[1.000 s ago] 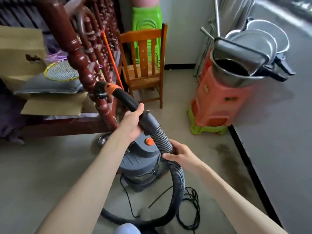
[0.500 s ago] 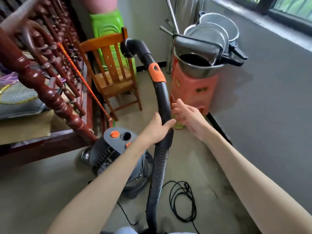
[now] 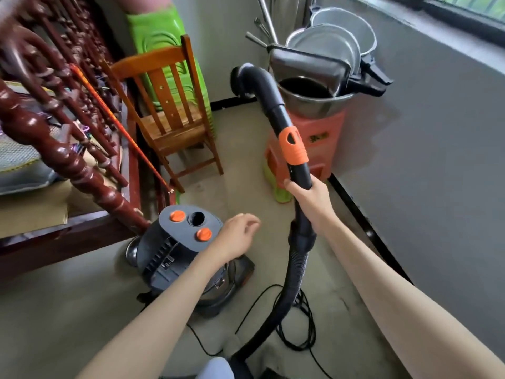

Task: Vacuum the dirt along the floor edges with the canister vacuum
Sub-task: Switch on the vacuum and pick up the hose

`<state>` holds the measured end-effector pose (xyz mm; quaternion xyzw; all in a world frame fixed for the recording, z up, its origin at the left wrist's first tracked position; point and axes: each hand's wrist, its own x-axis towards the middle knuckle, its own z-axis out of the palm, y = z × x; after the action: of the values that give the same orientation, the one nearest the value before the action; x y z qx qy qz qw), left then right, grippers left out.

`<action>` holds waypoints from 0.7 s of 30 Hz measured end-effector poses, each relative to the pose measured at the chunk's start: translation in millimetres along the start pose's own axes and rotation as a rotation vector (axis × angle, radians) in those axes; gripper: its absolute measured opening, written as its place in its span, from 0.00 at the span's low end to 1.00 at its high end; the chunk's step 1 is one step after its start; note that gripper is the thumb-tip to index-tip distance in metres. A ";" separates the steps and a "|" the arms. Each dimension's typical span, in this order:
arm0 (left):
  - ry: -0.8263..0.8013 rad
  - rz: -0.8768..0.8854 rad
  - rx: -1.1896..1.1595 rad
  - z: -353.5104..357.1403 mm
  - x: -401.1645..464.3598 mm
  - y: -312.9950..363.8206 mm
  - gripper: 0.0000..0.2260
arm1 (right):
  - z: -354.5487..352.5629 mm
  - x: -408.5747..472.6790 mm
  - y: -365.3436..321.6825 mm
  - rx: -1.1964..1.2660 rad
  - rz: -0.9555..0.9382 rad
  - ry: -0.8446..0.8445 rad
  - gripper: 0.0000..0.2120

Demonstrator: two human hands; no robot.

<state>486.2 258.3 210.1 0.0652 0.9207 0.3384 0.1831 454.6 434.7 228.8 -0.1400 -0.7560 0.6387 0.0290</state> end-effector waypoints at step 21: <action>-0.103 -0.119 0.241 9.1 111.1 -279.8 0.22 | 149.9 37.2 164.8 0.154 0.435 0.124 0.10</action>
<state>388.0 77.5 -9.9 0.0494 0.9463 0.2101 0.2408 414.3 324.2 35.9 -0.3358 -0.6540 0.6758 -0.0525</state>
